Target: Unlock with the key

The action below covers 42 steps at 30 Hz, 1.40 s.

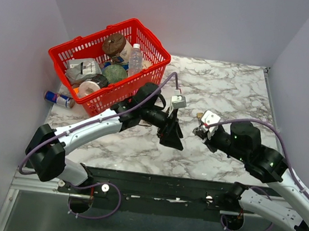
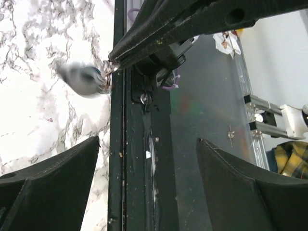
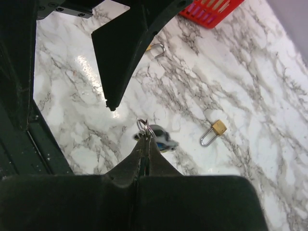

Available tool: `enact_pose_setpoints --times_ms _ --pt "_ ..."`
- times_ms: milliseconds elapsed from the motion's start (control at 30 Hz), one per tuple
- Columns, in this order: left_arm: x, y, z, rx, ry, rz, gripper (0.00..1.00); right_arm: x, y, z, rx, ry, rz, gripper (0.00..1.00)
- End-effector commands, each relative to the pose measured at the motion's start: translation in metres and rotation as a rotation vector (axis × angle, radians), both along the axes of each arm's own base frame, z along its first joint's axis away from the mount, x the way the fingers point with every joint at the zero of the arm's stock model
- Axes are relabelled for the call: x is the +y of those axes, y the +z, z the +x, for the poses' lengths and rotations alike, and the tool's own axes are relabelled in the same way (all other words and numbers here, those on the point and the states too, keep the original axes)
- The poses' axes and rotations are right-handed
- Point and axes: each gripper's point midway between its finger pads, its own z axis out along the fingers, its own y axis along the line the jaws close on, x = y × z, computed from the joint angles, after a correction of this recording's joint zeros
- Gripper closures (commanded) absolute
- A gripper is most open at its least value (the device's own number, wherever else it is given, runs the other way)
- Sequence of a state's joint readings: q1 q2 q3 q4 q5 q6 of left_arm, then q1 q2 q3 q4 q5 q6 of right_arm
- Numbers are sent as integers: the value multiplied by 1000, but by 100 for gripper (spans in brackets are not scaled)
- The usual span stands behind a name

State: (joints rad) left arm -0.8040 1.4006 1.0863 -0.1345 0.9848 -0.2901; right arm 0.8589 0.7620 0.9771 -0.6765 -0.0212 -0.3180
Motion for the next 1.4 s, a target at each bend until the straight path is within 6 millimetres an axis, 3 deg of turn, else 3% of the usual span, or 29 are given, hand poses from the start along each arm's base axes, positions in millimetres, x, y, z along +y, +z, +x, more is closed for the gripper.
enact_pose_setpoints --times_ms 0,300,567,800,900,967,1133,1367 --pt "-5 26 -2 34 -8 -105 11 9 12 7 -124 58 28 99" --pt "-9 57 33 61 147 -215 10 14 22 6 -191 113 41 99" --pt "-21 55 45 113 164 -221 11 18 19 2 -182 143 48 99" --pt "-27 56 41 182 120 -244 22 20 14 1 -185 159 44 99" --pt "-28 53 39 204 105 -232 36 20 14 2 -189 161 43 99" --pt "-27 49 36 221 92 -222 41 19 15 3 -196 152 37 99" --pt "-25 35 25 256 62 -186 41 14 16 4 -211 134 33 99" --pt "-24 28 16 264 47 -168 44 11 15 4 -217 124 33 99"
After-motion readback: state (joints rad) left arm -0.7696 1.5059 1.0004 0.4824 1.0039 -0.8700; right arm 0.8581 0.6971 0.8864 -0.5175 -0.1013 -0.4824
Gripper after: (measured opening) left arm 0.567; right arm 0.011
